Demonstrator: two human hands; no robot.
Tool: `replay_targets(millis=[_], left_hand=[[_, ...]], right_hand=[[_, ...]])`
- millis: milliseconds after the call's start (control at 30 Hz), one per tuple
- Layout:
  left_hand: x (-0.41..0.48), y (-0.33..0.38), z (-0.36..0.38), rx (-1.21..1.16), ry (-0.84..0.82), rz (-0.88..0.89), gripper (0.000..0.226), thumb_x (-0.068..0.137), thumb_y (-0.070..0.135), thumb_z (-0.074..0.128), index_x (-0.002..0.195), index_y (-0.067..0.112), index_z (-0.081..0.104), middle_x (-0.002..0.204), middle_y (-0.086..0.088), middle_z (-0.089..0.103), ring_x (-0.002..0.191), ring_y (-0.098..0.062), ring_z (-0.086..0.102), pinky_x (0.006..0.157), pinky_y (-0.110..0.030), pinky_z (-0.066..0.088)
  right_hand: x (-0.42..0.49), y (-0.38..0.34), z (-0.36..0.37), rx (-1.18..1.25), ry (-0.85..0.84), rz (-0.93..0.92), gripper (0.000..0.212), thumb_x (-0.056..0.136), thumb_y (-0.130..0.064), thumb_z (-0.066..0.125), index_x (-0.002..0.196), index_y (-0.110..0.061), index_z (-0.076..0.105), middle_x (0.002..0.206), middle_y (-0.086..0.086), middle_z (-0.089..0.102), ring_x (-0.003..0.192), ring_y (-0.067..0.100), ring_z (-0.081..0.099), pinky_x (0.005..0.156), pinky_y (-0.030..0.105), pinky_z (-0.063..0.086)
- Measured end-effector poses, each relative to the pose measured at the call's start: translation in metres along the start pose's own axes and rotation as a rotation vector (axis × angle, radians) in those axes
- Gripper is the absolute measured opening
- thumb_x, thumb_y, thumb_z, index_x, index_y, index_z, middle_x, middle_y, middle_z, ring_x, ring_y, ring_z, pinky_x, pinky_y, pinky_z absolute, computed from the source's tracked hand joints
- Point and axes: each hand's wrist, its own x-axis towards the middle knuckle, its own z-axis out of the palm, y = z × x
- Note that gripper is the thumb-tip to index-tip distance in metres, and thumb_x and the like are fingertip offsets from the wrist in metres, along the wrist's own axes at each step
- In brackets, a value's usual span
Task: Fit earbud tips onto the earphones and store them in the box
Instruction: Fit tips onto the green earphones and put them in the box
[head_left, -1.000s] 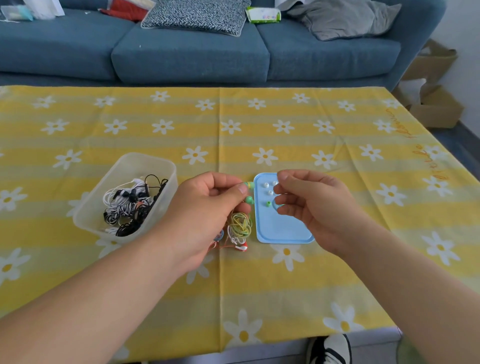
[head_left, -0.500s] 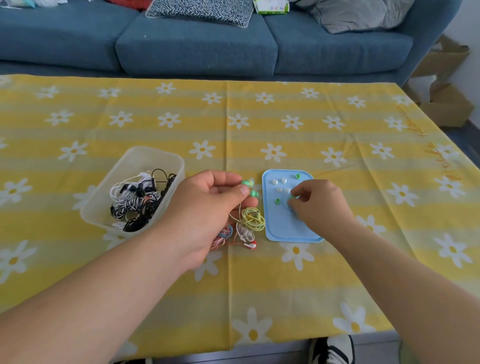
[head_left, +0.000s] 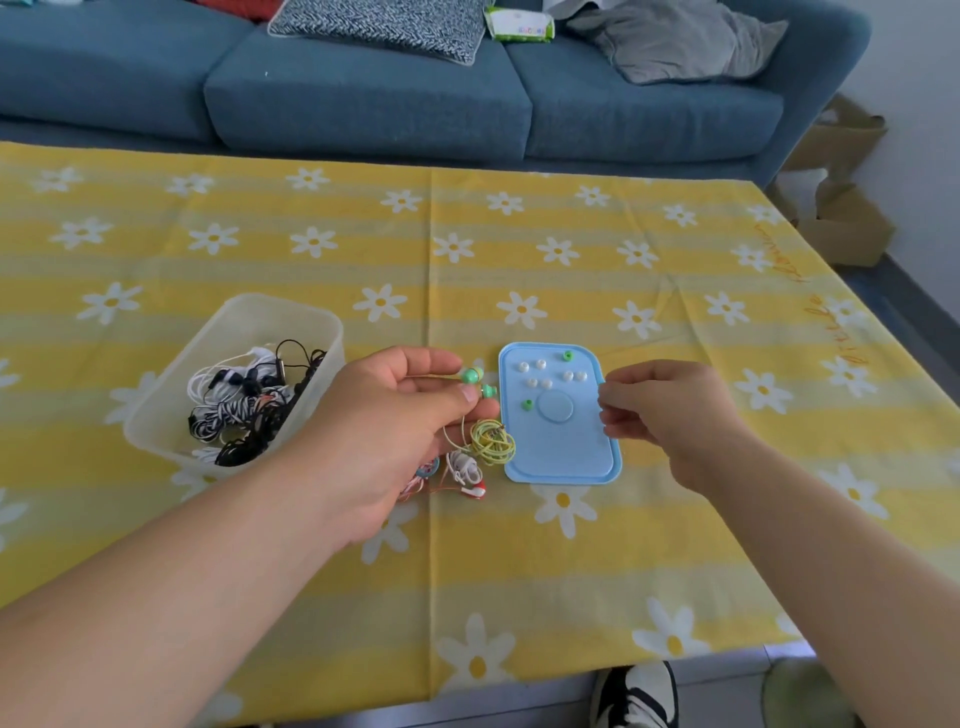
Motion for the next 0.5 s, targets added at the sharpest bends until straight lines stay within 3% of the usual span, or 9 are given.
replay_targets(millis=[67,133,333,500], left_hand=[[-0.001,0.0,0.004,-0.031,-0.012,-0.026,0.027,0.091,-0.011,0.066,0.114,0.004,0.064,0.107,-0.022,0.075,0.087,-0.022,0.08,0.076,-0.033,0.065],[-0.001,-0.001,0.009,-0.051,-0.027,-0.042,0.028,0.091,-0.012,0.066,0.115,0.002,0.064,0.108,-0.024,0.074,0.087,-0.023,0.08,0.069,-0.028,0.065],[0.0,-0.001,0.02,-0.082,-0.023,-0.021,0.028,0.091,-0.012,0.065,0.113,0.004,0.064,0.106,-0.024,0.074,0.081,-0.022,0.079,0.07,-0.031,0.065],[0.002,0.0,0.025,-0.065,-0.036,0.015,0.029,0.089,-0.007,0.07,0.113,0.009,0.066,0.095,-0.015,0.076,0.081,-0.02,0.077,0.075,-0.037,0.063]], right_hand=[[-0.005,-0.002,-0.002,0.104,-0.057,0.047,0.016,0.081,0.002,0.078,0.097,0.004,0.073,0.083,0.021,0.075,0.066,0.027,0.072,0.066,0.032,0.063],[-0.013,-0.005,-0.001,0.254,-0.177,0.079,0.019,0.081,0.006,0.078,0.099,0.007,0.073,0.085,0.02,0.074,0.071,0.027,0.073,0.069,0.032,0.063],[-0.032,-0.018,0.013,0.462,-0.489,0.101,0.022,0.082,0.008,0.075,0.103,0.006,0.072,0.092,0.019,0.072,0.076,0.023,0.073,0.071,0.029,0.062],[-0.04,-0.02,0.016,0.505,-0.581,0.108,0.02,0.087,0.006,0.069,0.106,0.003,0.072,0.088,0.015,0.074,0.073,0.02,0.072,0.069,0.027,0.062]])
